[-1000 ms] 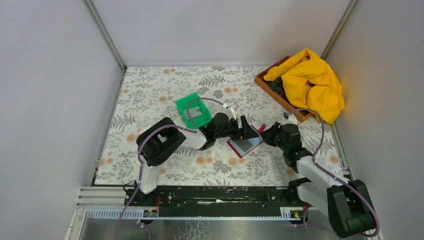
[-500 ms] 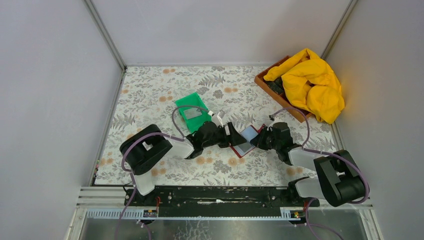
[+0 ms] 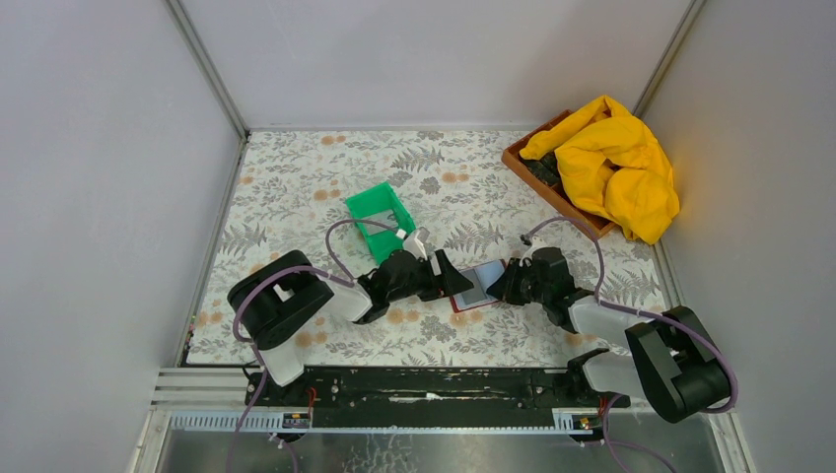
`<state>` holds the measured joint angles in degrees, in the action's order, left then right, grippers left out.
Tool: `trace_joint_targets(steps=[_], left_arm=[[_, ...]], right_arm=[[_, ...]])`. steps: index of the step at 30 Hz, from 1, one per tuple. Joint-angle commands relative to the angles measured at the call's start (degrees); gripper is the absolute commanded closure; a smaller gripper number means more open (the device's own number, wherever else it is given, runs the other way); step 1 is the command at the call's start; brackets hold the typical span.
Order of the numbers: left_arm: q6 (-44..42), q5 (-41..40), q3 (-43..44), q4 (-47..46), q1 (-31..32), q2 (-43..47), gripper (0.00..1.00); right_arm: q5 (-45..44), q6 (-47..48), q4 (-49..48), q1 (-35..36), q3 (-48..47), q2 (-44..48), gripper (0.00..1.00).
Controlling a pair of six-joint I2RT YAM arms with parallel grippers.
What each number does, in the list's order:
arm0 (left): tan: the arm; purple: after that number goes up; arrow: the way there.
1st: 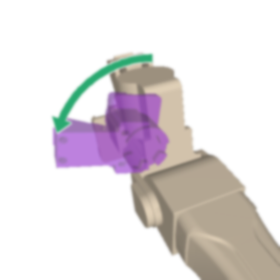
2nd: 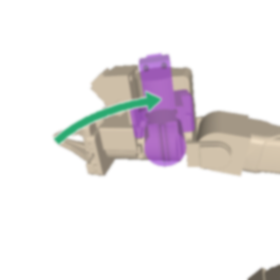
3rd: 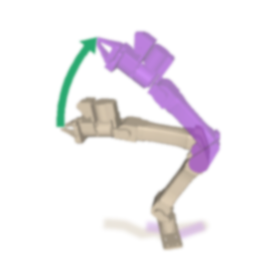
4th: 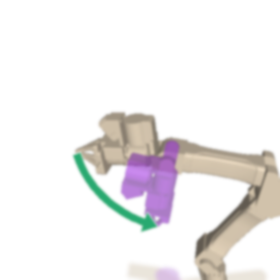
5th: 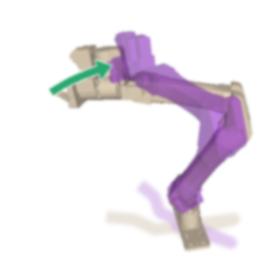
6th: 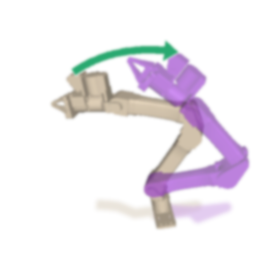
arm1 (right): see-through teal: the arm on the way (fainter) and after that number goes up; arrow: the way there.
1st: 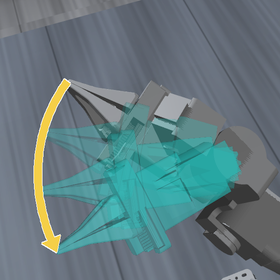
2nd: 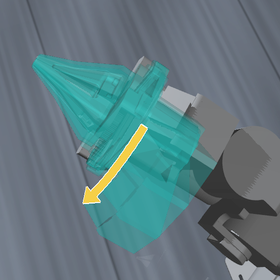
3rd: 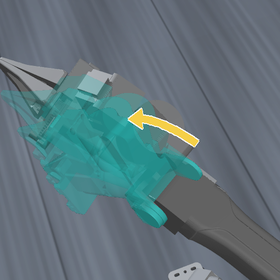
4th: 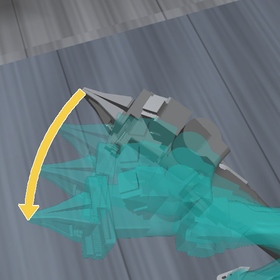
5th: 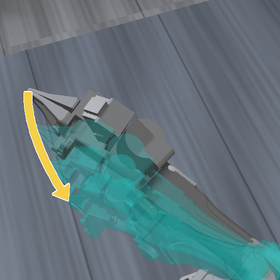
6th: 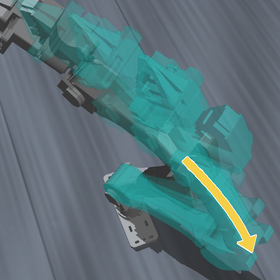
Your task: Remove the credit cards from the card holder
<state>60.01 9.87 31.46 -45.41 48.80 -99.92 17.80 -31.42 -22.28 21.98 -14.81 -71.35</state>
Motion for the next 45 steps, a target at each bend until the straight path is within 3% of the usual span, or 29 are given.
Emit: trace_joint_targets(steps=[1, 17, 24, 31, 35, 40, 45], left_arm=[[0.46, -2.02, -0.61, -3.98, 0.25, 1.07, 0.15], [0.64, -1.48, 0.73, -3.25, 0.08, 0.61, 0.15], [0.84, -0.36, 1.69, -3.3, 0.16, 0.78, 0.15], [1.52, 0.27, 2.35, -3.15, 0.52, 1.49, 0.16], [1.34, -0.06, 2.24, -2.93, 0.56, 1.23, 0.16], [1.25, -0.21, 2.7, -2.98, 0.51, -0.53, 0.16], [1.64, -0.13, 2.24, -4.05, 0.2, -2.72, 0.16]], right_arm=[[2.23, -0.54, 0.66, 2.06, 0.1, 1.04, 0.87], [0.66, -1.87, -2.19, 2.53, 0.88, 6.18, 0.87], [1.35, -1.2, -4.33, 2.42, -0.86, 1.28, 0.69], [3.73, -2.54, -10.41, 2.42, -1.12, -5.2, 0.68], [5.42, -2.71, -11.65, 2.41, -1.05, -6.16, 0.71], [5.88, -2.96, -11.82, 2.45, -0.78, -5.55, 0.99], [3.89, -3.4, -10.74, 2.44, -0.01, -2.03, 0.95]])
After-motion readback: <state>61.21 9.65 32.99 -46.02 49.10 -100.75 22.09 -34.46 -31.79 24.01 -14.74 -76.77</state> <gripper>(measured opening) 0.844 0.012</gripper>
